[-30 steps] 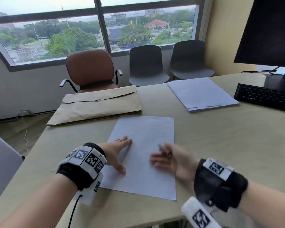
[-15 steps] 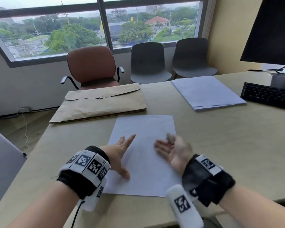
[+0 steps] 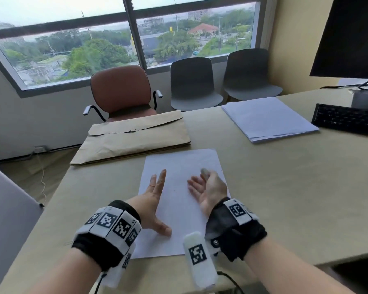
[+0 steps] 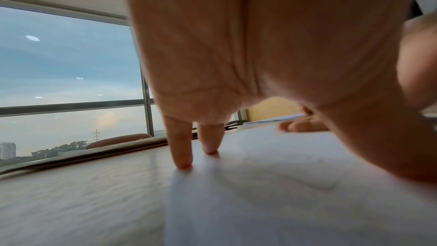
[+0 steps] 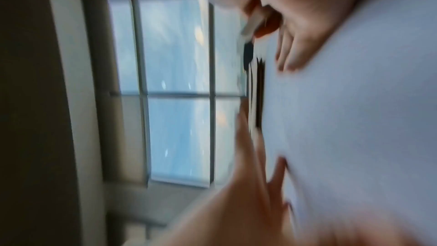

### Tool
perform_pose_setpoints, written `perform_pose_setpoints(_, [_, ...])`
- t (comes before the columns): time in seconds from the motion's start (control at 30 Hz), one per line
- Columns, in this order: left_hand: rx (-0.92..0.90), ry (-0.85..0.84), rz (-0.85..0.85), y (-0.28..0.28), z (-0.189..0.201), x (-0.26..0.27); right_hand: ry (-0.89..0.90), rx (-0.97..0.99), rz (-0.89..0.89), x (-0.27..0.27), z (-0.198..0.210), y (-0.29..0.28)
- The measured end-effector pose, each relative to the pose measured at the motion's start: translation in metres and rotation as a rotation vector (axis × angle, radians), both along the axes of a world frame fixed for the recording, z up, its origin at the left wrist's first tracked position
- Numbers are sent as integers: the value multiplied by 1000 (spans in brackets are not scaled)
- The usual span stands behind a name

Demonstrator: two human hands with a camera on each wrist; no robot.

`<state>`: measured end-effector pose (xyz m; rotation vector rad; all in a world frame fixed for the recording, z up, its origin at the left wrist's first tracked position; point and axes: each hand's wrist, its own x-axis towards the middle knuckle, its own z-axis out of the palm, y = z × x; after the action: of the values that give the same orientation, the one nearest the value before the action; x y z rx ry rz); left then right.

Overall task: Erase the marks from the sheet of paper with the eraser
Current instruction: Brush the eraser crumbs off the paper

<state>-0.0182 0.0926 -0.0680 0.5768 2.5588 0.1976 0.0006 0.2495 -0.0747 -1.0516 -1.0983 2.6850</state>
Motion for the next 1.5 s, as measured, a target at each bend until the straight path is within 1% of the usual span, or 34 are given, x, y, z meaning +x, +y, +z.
perform_pose_setpoints(0.03, [-2, -7, -2, -1, 0, 0, -9, 93, -209, -5, 1, 16])
perform_pose_setpoints(0.07, [-4, -11, -4, -1, 0, 1, -14, 200, -364, -7, 3, 31])
perform_pose_setpoints(0.1, [-6, -13, -7, -1, 0, 1, -5, 269, -451, -6, 6, 38])
perform_pose_setpoints(0.13, [-9, -11, -13, -1, 1, 1, 11, 299, -471, -8, 6, 41])
perform_pose_setpoints(0.17, [-11, -9, -20, -2, 1, 1, 35, 290, -414, -6, 7, 36])
perform_pose_setpoints(0.2, [-13, -6, -25, -1, 2, 1, 85, 212, -294, -4, 10, 26])
perform_pose_setpoints(0.27, [-26, 0, -28, -1, 3, 1, 146, -20, 31, 1, 14, -2])
perform_pose_setpoints(0.33, [-50, 11, -16, 1, 4, 4, 129, -78, 346, 6, 12, -26])
perform_pose_setpoints(0.37, [-61, 16, -8, 1, 5, 5, 103, -58, 425, 6, 9, -32])
perform_pose_setpoints(0.4, [-67, 12, -3, 2, 6, 6, 81, -66, 447, 4, 6, -33])
perform_pose_setpoints(0.43, [-71, 0, -1, 3, 7, 6, 51, -42, 386, 0, 5, -28])
perform_pose_setpoints(0.47, [-76, -15, -2, 4, 9, 6, 36, 38, 254, -4, 3, -17])
perform_pose_setpoints(0.5, [-86, -25, -5, 5, 10, 6, -7, 90, 92, -7, 4, -3])
perform_pose_setpoints(0.53, [-100, -37, -9, 5, 11, 6, -47, 85, -117, -12, 6, 13])
perform_pose_setpoints(0.57, [-116, -47, -13, 5, 12, 7, -52, 141, -228, -13, 6, 29])
perform_pose_setpoints(0.63, [-150, -53, -26, 5, 12, 7, 38, 195, -268, 1, 7, 47])
perform_pose_setpoints(0.67, [-161, -52, -30, 5, 12, 6, 93, 97, -181, 12, 8, 50])
perform_pose_setpoints(0.73, [-177, -57, -28, 6, 12, 5, 103, -102, 140, 34, 8, 39])
perform_pose_setpoints(0.8, [-193, -57, -23, 8, 13, 4, 76, -143, 418, 51, 1, 21])
perform_pose_setpoints(0.83, [-197, -54, -24, 9, 13, 5, 52, -143, 484, 55, -2, 15])
perform_pose_setpoints(0.87, [-199, -52, -25, 10, 13, 5, 31, -132, 483, 55, -4, 12])
perform_pose_setpoints(0.9, [-200, -49, -25, 10, 14, 5, 14, -105, 417, 50, -6, 14])
perform_pose_setpoints(0.93, [-202, -46, -26, 11, 14, 6, 4, -73, 285, 44, -6, 21])
perform_pose_setpoints(1.03, [-215, -38, -31, 11, 14, 7, 30, 97, -200, 28, -2, 62])
perform_pose_setpoints(1.07, [-224, -38, -32, 11, 14, 7, 42, 148, -277, 28, 1, 76])
perform_pose_setpoints(1.1, [-235, -37, -31, 11, 14, 6, 71, 150, -280, 31, 4, 87])
perform_pose_setpoints(1.13, [-247, -37, -29, 11, 14, 5, 93, 100, -237, 37, 8, 92])
perform_pose_setpoints(1.17, [-259, -39, -25, 12, 15, 4, 117, 21, -142, 44, 10, 92])
perform_pose_setpoints(1.23, [-291, -39, -23, 15, 15, 3, 139, -106, 115, 59, 13, 83])
perform_pose_setpoints(1.27, [-307, -35, -24, 17, 16, 3, 128, -129, 236, 66, 13, 76])
perform_pose_setpoints(1.33, [-329, -20, -27, 20, 17, 2, 105, -135, 399, 76, 10, 65])
perform_pose_setpoints(1.4, [-337, 2, -32, 21, 17, 3, 80, -92, 481, 77, 7, 59])
perform_pose_setpoints(1.43, [-338, 11, -36, 21, 17, 4, 60, -62, 473, 75, 4, 61])
perform_pose_setpoints(1.5, [-339, 14, -43, 21, 17, 5, 27, -5, 324, 66, 0, 70])
